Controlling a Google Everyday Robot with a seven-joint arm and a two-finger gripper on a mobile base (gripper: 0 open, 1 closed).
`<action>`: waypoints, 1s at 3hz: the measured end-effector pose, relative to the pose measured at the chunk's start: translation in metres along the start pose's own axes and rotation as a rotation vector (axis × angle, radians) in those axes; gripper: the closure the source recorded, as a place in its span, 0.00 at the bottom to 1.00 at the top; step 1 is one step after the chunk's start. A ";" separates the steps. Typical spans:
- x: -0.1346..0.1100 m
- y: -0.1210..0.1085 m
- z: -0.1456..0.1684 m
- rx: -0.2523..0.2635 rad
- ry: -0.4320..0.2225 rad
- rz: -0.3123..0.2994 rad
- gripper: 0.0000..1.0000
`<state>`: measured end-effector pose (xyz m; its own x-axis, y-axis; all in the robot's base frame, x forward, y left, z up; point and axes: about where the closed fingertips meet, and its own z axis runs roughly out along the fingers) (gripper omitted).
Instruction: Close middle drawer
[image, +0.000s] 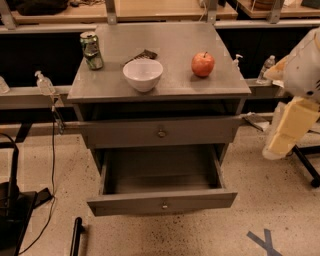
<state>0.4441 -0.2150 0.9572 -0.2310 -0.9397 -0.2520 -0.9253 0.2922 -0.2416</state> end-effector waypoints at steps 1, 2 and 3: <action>0.013 0.028 0.084 -0.101 -0.136 0.059 0.00; 0.035 0.068 0.201 -0.235 -0.423 0.204 0.00; 0.036 0.068 0.218 -0.269 -0.477 0.263 0.00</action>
Offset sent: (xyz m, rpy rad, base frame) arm 0.0083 0.0466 -0.2899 1.0451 0.1703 -0.1142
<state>0.4383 -0.1903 0.7278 -0.3594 -0.6405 -0.6787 -0.9134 0.3905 0.1152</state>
